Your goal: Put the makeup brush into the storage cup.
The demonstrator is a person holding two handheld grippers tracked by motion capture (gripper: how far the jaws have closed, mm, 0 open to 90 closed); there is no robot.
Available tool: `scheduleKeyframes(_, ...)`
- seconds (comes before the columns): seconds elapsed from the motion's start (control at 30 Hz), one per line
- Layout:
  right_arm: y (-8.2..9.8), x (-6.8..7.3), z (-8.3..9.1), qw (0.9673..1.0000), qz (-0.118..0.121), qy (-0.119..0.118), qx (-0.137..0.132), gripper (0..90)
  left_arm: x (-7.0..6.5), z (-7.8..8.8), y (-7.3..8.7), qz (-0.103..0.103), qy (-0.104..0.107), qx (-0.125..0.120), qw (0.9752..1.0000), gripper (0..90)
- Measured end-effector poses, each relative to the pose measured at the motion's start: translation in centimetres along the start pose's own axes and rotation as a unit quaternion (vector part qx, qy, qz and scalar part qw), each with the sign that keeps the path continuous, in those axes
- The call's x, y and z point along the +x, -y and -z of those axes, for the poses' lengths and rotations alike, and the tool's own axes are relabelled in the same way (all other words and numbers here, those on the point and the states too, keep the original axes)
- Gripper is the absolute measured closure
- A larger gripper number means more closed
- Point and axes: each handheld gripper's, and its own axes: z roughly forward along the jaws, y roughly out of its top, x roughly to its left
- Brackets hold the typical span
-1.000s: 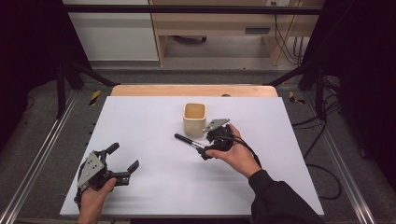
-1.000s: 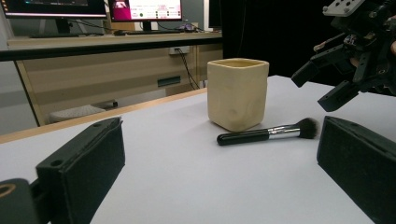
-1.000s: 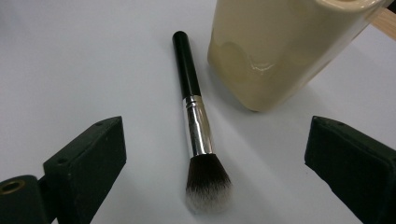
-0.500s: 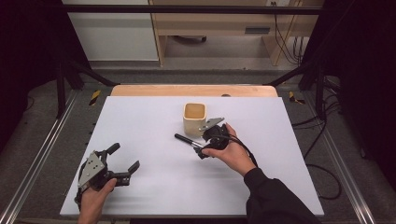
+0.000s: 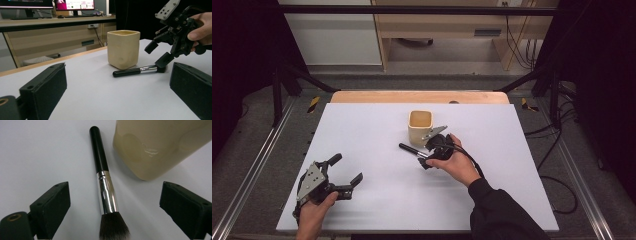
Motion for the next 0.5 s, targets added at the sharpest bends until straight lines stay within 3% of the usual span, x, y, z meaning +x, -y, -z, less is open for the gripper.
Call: scheduleKeyframes(0.5,0.0,0.2,-1.5,0.9999,-0.007,-0.011,0.001,21.6,0.0,0.0,0.0,0.0,0.001,0.0,1.0,0.7)
